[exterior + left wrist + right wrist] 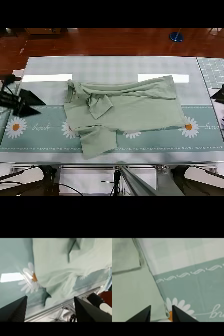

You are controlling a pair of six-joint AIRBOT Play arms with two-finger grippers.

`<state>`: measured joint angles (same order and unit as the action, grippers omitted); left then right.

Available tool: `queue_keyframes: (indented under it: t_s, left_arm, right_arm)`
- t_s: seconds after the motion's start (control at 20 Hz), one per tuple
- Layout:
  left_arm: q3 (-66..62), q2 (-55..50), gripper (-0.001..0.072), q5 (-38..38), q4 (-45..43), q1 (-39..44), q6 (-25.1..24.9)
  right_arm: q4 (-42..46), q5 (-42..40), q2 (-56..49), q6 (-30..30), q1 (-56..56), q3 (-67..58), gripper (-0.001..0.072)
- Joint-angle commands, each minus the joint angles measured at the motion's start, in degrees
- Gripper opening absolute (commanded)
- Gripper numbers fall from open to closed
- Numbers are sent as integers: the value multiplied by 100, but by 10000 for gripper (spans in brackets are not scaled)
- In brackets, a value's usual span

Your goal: Fold the shirts.

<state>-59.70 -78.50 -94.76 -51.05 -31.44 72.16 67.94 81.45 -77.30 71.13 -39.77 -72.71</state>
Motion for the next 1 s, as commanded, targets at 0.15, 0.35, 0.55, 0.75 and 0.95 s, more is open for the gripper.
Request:
queue_keyframes:
  t_s: [0.15,0.35,0.55,0.75,0.95]
  left_arm:
    - [2780,494,690,1001,114,149,-507]
    - [3139,481,690,1858,402,855,-485]
    - [3139,481,690,2763,1119,1550,-483]
    - [3139,415,674,3296,1423,1895,-297]
    - [3136,197,126,3781,1576,2201,203]
  right_arm:
    - [129,-94,13,-74,-238,824,358]
    - [-35,-107,13,-98,-238,839,339]
    - [-55,-55,13,-98,-238,839,339]
    - [-63,-44,15,-96,-238,839,338]
    - [-197,57,15,-98,-238,839,340]
